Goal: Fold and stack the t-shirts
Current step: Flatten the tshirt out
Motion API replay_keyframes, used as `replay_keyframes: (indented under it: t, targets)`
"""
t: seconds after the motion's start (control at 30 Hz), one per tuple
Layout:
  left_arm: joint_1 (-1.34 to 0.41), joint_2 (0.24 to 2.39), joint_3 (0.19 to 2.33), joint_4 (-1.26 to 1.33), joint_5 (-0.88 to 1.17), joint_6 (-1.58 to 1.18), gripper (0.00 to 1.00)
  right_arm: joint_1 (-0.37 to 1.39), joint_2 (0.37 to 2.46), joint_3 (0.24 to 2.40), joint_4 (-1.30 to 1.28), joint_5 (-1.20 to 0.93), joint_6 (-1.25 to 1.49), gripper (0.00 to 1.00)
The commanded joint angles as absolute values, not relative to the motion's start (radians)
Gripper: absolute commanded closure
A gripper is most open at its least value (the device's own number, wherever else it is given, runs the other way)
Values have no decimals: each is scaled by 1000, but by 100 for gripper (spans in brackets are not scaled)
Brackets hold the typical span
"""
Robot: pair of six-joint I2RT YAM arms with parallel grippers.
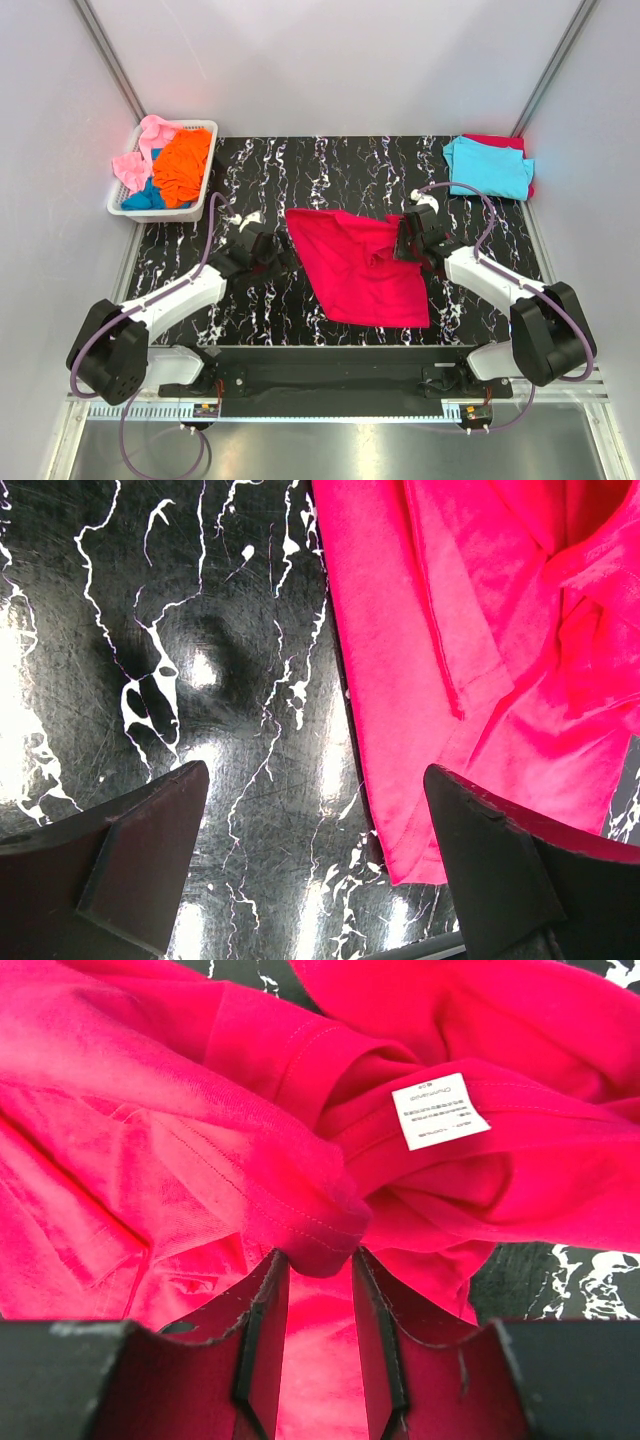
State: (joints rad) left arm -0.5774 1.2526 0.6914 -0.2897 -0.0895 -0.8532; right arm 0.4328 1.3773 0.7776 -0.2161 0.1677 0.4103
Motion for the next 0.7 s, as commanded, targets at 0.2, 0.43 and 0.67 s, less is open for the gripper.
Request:
replay_keyframes:
  t: [0.2, 0.43, 0.67]
  targets:
    - [-584, 1252, 721, -253, -77, -839, 6, 431, 1336, 788, -215, 204, 377, 62]
    - [-586, 1255, 719, -252, -78, -841, 6, 433, 1249, 772, -219, 199, 396, 54]
    - [-588, 1255, 719, -253, -77, -842, 6, 431, 1213, 752, -226, 209, 439, 41]
